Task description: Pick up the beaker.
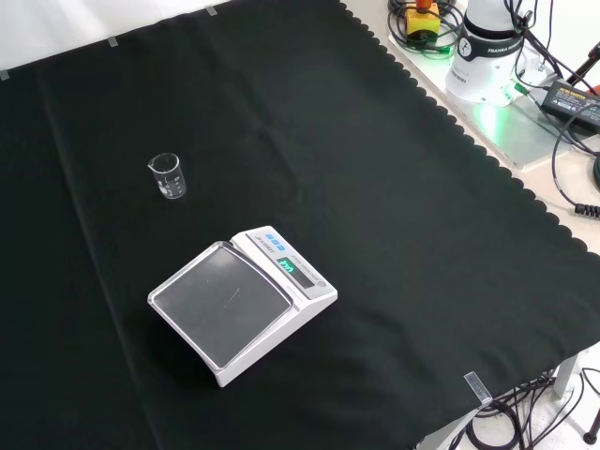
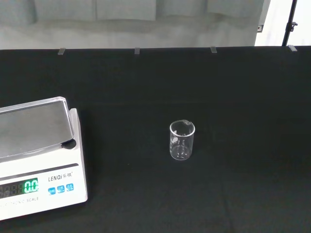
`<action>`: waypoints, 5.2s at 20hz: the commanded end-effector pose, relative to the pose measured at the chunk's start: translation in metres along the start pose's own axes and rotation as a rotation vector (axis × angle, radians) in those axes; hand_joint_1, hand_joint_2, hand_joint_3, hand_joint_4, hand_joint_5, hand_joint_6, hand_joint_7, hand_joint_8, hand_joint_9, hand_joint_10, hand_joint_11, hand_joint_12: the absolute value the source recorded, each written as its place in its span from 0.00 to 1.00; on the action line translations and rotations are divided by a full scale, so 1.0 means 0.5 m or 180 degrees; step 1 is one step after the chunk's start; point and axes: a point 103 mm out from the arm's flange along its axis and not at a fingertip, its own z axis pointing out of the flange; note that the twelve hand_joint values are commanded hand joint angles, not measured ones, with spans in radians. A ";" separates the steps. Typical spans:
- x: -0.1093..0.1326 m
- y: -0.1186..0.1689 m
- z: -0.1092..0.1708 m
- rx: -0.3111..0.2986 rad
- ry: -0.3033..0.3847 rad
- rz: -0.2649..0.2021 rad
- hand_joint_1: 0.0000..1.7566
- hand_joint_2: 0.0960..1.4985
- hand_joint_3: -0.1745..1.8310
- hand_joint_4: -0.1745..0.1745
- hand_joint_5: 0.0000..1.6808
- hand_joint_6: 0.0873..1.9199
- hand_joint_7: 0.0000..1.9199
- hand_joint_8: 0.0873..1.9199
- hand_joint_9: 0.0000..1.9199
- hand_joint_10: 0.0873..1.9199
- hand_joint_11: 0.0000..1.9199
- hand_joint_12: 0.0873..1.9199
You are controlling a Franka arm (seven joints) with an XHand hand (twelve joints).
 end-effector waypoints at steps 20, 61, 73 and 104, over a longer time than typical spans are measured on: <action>-0.040 0.161 0.169 -0.0334 0.0700 0.0347 0.24 0.55 0.26 0.47 0.24 0.01 0.03 0.34 0.03 0.40 0.00 0.80; -0.026 0.667 0.604 0.0621 0.1201 -0.0055 0.25 0.56 0.23 0.40 0.26 0.00 0.08 0.38 0.07 0.43 0.04 0.81; -0.070 0.564 0.688 0.0858 0.1136 0.0073 0.25 0.56 0.23 0.40 0.27 0.00 0.08 0.39 0.07 0.43 0.04 0.80; -0.097 0.635 0.807 0.1225 0.1387 0.0172 0.25 0.56 0.22 0.39 0.27 0.00 0.10 0.40 0.06 0.44 0.04 0.80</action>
